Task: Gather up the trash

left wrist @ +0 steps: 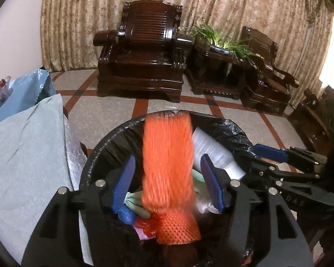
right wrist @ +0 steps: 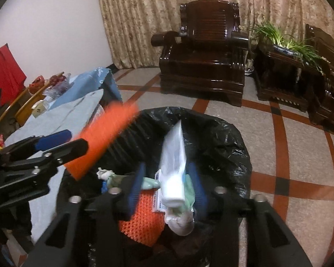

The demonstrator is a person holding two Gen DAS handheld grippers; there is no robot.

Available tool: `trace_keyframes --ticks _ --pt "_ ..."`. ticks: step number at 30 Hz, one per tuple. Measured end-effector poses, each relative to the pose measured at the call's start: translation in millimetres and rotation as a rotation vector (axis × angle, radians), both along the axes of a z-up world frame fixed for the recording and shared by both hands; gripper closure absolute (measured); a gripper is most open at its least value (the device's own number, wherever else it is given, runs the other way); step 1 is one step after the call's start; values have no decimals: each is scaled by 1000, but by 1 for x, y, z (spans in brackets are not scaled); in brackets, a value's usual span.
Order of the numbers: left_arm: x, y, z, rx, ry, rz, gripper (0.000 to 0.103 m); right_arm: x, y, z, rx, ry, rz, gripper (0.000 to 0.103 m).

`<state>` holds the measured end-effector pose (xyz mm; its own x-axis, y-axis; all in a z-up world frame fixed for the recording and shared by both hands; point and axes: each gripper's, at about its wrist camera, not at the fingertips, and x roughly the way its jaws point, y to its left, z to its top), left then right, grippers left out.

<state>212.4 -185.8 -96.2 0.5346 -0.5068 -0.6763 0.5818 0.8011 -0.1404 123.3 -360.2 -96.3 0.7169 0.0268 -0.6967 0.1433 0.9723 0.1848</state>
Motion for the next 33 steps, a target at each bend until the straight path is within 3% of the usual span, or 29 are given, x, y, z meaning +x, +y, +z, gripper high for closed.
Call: trace_keyframes --ticks 1,3,5,8,18,33 --pt "0 2 0 2 1 4 37 -2 1 1 -1 -6 -1 41" --pt "-1 10 2 2 -5 17 28 -6 2 5 -13 -14 -7 18" --pt "-3 18 7 -3 -13 24 18 -12 4 10 -15 -27 -11 12" --pt "-11 31 13 -4 -29 41 15 -19 8 16 -13 -36 -9 6" --pt "-48 85 38 -15 -62 128 12 -48 28 41 19 -73 18 6" --pt "-103 129 71 -26 -105 230 9 -79 77 84 -39 -133 109 6"
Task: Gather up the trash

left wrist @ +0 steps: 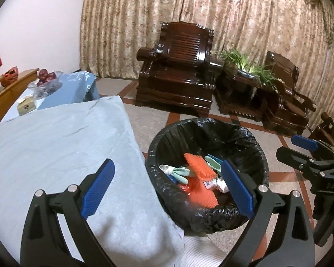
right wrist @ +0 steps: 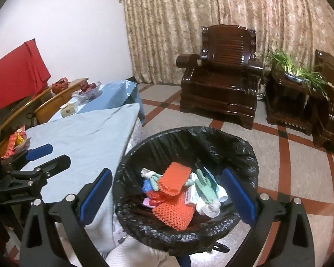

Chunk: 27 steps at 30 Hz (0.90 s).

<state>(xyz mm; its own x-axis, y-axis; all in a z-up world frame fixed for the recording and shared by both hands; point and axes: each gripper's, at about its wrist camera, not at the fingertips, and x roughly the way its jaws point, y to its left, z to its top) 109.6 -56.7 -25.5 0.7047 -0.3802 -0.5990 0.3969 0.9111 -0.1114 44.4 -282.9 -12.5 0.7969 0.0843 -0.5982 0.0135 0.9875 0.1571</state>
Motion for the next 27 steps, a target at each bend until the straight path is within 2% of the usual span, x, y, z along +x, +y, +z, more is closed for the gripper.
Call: trace_keyframes --ticks 12,27 --pt "-26 15 33 -17 -87 45 9 -13 22 32 -23 -59 20 6" --pt "-40 23 51 -45 -120 62 9 -20 37 51 -46 -108 59 6"
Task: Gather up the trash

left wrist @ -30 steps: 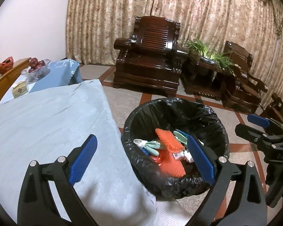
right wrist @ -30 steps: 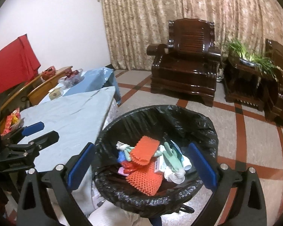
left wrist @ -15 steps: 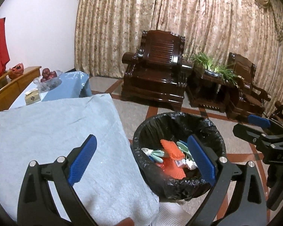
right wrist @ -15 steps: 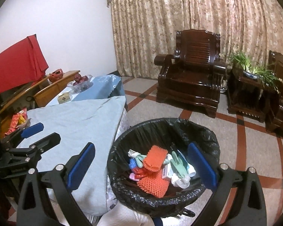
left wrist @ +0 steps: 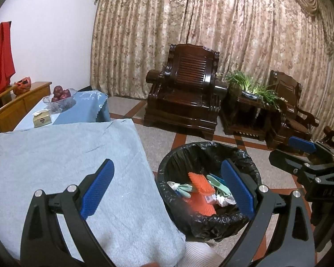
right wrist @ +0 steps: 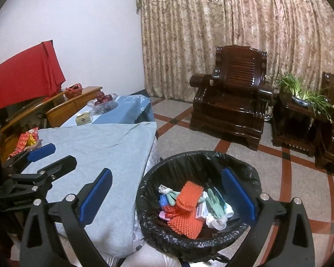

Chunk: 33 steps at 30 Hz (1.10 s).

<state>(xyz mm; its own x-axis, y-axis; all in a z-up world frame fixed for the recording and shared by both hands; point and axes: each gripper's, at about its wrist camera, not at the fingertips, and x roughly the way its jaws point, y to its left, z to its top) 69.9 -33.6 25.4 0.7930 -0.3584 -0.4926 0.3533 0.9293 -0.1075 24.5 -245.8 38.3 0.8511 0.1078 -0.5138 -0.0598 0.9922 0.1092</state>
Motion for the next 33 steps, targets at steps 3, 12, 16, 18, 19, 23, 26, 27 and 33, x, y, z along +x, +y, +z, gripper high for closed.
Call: trace_keyframes --ticks 3,12,16,18,19,23,26,27,33 --pt "0 1 0 1 -2 1 9 0 2 0 -6 -3 3 6" --pt "-1 2 1 3 -4 2 9 -1 3 0 -7 -6 6 6" --pt "0 4 2 3 -5 3 9 -1 4 0 -9 -8 10 6" --pt "0 4 2 5 -5 4 9 0 6 1 -10 -9 13 6" --pt "0 4 3 4 -6 5 9 0 6 1 -10 -7 12 6" --pt "0 5 3 5 -7 5 9 0 8 2 -10 -7 14 6" --pt "0 5 3 5 -7 5 9 0 8 2 -10 -8 14 6" --pt "0 5 3 5 -7 6 9 0 8 2 -10 -6 13 6" --pt "0 5 3 6 -7 6 9 1 8 2 -9 -7 15 6"
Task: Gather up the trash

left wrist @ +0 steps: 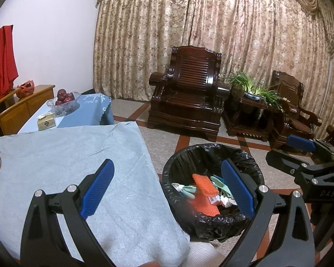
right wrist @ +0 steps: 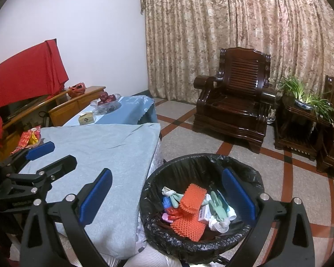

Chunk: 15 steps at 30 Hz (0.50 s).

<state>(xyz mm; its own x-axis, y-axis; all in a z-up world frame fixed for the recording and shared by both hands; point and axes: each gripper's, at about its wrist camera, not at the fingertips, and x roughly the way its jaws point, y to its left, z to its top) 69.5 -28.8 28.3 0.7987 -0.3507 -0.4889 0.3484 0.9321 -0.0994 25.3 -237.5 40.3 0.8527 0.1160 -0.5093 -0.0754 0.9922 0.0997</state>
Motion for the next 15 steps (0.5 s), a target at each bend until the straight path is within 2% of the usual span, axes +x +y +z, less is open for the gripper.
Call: trace_keyframes --ticks 15 --pt "0 0 0 2 0 0 9 1 2 0 0 1 2 6"
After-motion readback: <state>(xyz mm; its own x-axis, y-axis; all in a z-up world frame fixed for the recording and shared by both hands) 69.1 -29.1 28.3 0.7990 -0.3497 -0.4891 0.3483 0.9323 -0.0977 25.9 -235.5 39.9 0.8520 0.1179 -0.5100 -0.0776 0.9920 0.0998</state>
